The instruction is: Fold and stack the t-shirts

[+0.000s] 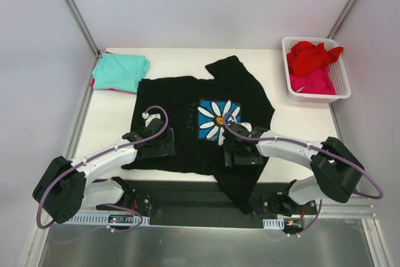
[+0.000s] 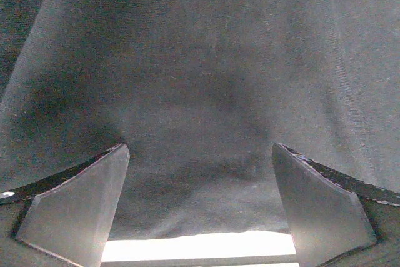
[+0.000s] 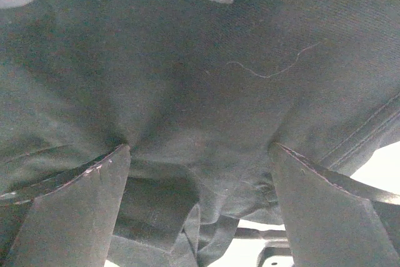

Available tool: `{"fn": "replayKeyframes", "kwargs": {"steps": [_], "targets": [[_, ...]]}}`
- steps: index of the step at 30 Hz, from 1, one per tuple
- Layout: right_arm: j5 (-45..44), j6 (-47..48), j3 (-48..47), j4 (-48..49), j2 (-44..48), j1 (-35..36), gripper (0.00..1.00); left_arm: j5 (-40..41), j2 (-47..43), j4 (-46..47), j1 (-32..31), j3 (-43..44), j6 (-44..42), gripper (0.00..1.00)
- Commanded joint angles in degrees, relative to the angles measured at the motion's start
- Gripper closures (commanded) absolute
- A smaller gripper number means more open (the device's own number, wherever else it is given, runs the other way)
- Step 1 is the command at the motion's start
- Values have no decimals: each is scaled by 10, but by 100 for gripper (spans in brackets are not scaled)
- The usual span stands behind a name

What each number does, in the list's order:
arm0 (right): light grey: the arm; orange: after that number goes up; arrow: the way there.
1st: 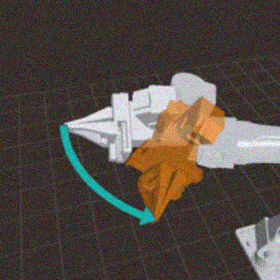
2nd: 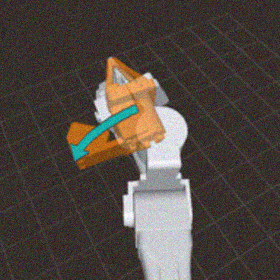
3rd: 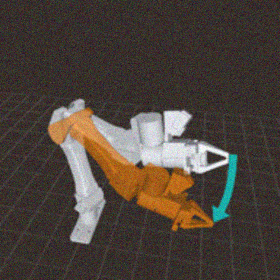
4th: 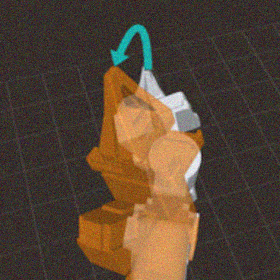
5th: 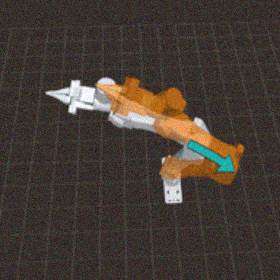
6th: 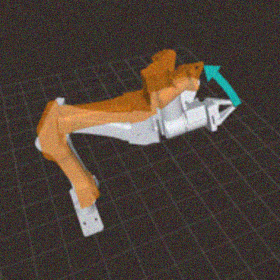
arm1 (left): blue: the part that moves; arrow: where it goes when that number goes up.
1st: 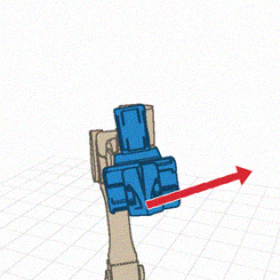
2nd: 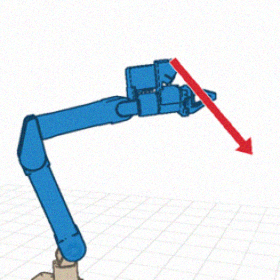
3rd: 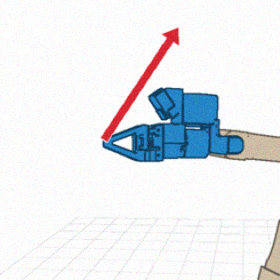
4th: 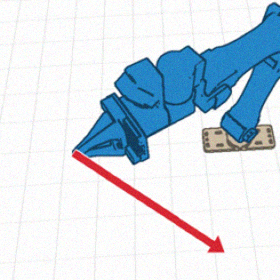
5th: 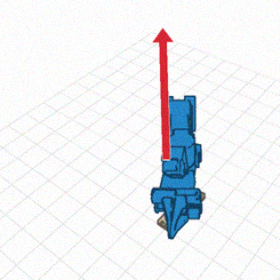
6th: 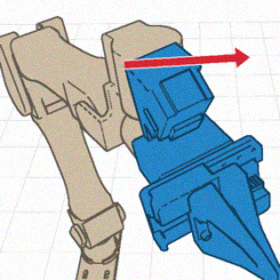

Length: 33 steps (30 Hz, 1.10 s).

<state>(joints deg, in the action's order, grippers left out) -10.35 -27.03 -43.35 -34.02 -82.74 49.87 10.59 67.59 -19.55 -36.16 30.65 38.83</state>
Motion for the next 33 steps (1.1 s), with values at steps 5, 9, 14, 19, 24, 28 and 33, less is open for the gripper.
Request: {"fn": "replayKeyframes", "kwargs": {"steps": [5, 9, 14, 19, 24, 28, 33], "targets": [[44, -67, 45, 13, -3, 89, 4, -55, -54, -33, -35, -89, 61, 1], [34, -110, 42, -22, -6, 153, 4, -66, -94, -85, -60, -100, 88, 1], [16, -151, 28, -65, 5, 212, 4, -67, -143, -133, -87, -101, 124, 1], [-8, -182, 20, -118, 55, 222, 4, -71, -147, -169, -109, -73, 142, 1], [-107, -204, -72, -248, 104, 235, 4, -15, -173, -212, -127, 23, 133, 1], [-168, -175, -187, -328, 92, 234, 4, 38, -118, -254, -127, 168, 91, 1], [-198, -110, -288, -347, 85, 179, 4, 81, -23, -283, -126, 354, 25, 1]]}}
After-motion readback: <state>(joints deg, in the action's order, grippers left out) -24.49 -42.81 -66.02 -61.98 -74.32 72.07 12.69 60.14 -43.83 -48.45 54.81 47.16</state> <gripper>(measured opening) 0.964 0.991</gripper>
